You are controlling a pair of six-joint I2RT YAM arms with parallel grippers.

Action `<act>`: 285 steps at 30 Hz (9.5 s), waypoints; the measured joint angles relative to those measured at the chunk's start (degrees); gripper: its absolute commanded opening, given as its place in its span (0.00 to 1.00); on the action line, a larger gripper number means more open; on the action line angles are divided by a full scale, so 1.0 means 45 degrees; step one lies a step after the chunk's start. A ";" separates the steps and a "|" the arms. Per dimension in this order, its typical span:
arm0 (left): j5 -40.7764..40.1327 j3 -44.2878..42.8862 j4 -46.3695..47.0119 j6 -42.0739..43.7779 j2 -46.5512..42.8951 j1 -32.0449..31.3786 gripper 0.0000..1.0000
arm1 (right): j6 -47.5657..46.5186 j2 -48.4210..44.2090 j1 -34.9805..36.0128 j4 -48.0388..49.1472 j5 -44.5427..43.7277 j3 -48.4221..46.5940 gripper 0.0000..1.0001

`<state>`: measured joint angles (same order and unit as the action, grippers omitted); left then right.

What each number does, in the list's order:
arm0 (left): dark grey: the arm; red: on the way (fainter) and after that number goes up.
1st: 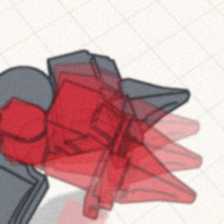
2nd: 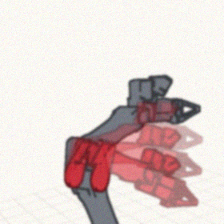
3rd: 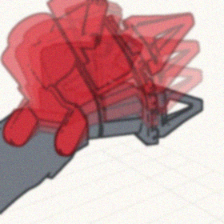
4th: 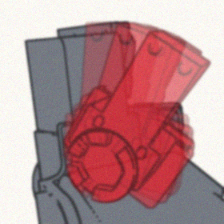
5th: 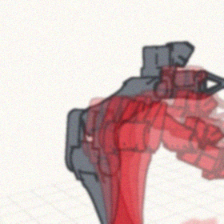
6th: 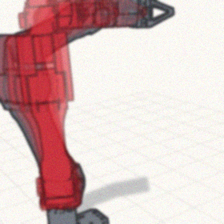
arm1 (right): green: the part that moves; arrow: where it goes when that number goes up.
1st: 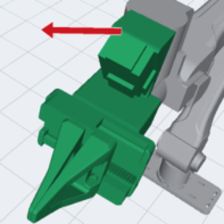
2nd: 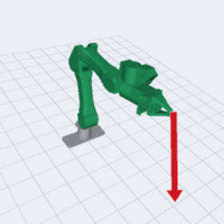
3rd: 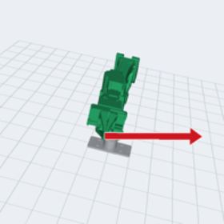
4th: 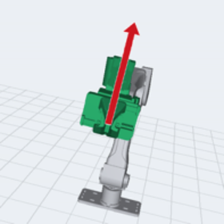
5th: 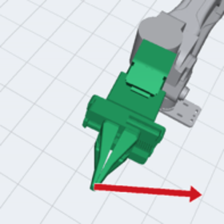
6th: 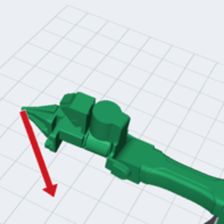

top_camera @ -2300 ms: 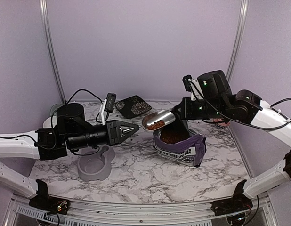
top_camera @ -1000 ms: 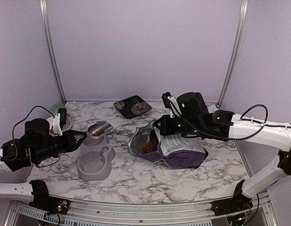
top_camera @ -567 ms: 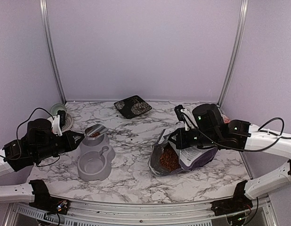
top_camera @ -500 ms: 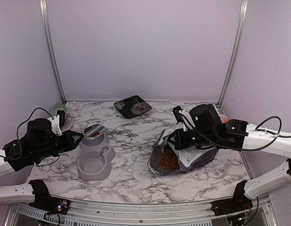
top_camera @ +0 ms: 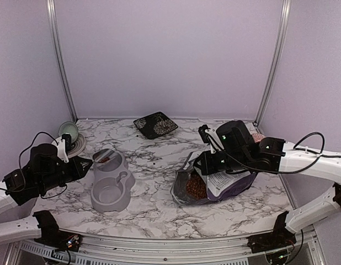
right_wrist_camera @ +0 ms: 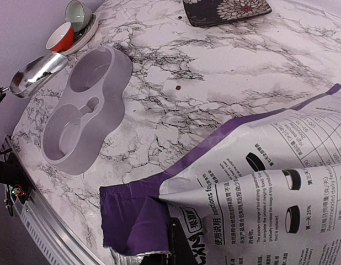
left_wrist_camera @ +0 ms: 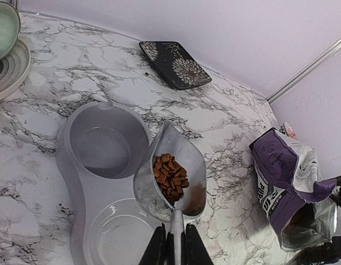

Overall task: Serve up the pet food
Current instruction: Place the pet food in the pet food bowl, then insert the pet food bag at the center of the board.

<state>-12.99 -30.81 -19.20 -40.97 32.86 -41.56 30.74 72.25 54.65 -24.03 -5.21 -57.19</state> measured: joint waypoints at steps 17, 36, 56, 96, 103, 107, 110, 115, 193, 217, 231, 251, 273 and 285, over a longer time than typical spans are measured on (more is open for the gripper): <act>-0.1127 0.0044 -0.0622 -0.0374 0.0573 0.0277 0.00 | -0.0180 0.0000 -0.0010 -0.0335 0.0000 -0.0194 0.00; -0.1137 0.0044 -0.0733 -0.0568 0.2011 0.0340 0.00 | -0.0165 -0.0272 -0.0034 -0.0491 0.0005 -0.0087 0.00; -0.1117 -0.0743 -0.1243 -0.0568 0.3599 0.0345 0.00 | -0.0131 -0.0622 -0.0034 -0.0491 0.0039 0.0194 0.00; -0.1656 -0.3735 -0.3434 0.0602 0.5693 0.0355 0.00 | -0.0141 -0.0631 -0.0034 -0.0413 0.0058 0.0262 0.00; -0.1705 -0.4823 -0.4527 0.0889 0.7135 0.0355 0.00 | -0.0131 -0.0631 -0.0034 -0.0267 0.0121 0.0389 0.00; -0.1715 -0.5032 -0.5158 0.0967 0.7378 0.0355 0.00 | -0.0131 -0.0631 -0.0034 -0.0189 0.0175 0.0457 0.00; -0.1802 -0.5634 -0.5629 0.1054 0.7669 0.0359 0.00 | -0.0131 -0.0636 -0.0034 -0.0189 0.0185 0.0461 0.00; -0.1851 -0.6407 -0.5969 0.1287 0.7791 0.0359 0.00 | -0.0131 -0.0729 -0.0034 -0.0185 0.0185 0.0520 0.00; 0.5994 -0.0039 0.6951 0.3526 0.4221 -0.4221 0.00 | 0.1885 0.1690 0.0486 -0.0835 -0.1243 -0.1331 0.00; 0.3045 -0.0510 0.8422 0.3245 0.7975 -0.5867 0.00 | 0.1943 0.1690 0.0588 -0.0826 -0.1287 -0.1331 0.00; 0.1768 -0.2059 0.9097 0.3677 1.1045 -0.6309 0.00 | 0.1948 0.1700 0.0607 -0.0811 -0.1282 -0.1326 0.00; 0.0695 -0.3415 0.9724 0.3959 1.3459 -0.6373 0.00 | 0.1938 0.1880 0.0641 -0.0767 -0.1239 -0.1326 0.00; 0.0423 -0.3832 1.0443 0.3721 1.4508 -0.6373 0.00 | 0.1933 0.2055 0.0665 -0.0758 -0.1195 -0.1326 0.00; 0.0219 -0.4182 1.0778 0.3677 1.5023 -0.6373 0.00 | 0.1938 0.2059 0.0665 -0.0743 -0.1195 -0.1326 0.00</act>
<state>-12.01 -49.63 29.30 -24.43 100.47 -70.24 39.46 81.52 57.65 -27.38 -10.59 -63.16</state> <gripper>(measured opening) 0.086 0.005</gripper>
